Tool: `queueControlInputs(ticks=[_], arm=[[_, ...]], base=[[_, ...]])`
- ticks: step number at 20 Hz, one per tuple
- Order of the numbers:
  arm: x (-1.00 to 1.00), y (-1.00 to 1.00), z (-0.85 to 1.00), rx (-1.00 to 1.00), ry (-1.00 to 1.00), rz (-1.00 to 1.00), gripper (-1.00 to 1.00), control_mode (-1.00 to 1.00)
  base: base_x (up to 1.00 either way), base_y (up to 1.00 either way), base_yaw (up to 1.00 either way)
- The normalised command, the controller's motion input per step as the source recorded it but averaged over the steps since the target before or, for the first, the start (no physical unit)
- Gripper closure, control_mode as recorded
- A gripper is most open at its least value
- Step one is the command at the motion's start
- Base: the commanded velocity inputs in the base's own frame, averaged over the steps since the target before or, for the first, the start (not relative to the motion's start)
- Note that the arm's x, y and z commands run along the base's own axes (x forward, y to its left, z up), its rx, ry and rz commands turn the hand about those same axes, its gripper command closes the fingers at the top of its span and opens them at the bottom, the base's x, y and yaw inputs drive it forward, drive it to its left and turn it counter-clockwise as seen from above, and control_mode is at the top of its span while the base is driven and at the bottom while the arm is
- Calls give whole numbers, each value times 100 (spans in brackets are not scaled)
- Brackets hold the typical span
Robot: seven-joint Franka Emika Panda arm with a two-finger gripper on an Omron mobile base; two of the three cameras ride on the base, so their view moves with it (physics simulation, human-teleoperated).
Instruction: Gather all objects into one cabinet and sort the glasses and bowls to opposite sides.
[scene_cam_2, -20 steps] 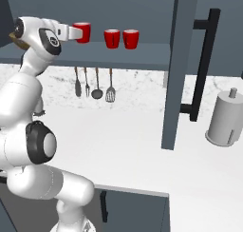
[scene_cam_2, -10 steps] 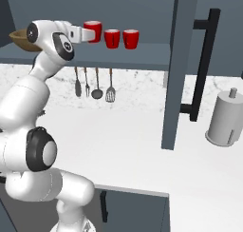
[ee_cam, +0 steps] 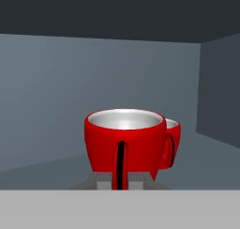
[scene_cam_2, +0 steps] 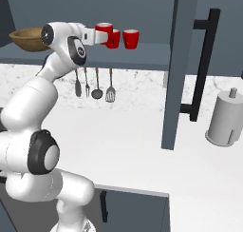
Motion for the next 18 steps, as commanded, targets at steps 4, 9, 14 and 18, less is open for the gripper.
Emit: queueControlInputs(ticks=[4, 9, 14, 18], arm=[[0, -34, -4, 0, 0, 2, 100, -100], [0, -30, -26, 0, 0, 4, 100, -100], [0, -36, -16, 0, 0, 6, 100, -100], [4, -40, -6, 0, 0, 7, 100, -100]], base=[[0, 0, 0], [0, 0, 0], [0, 0, 0], [0, 0, 0]])
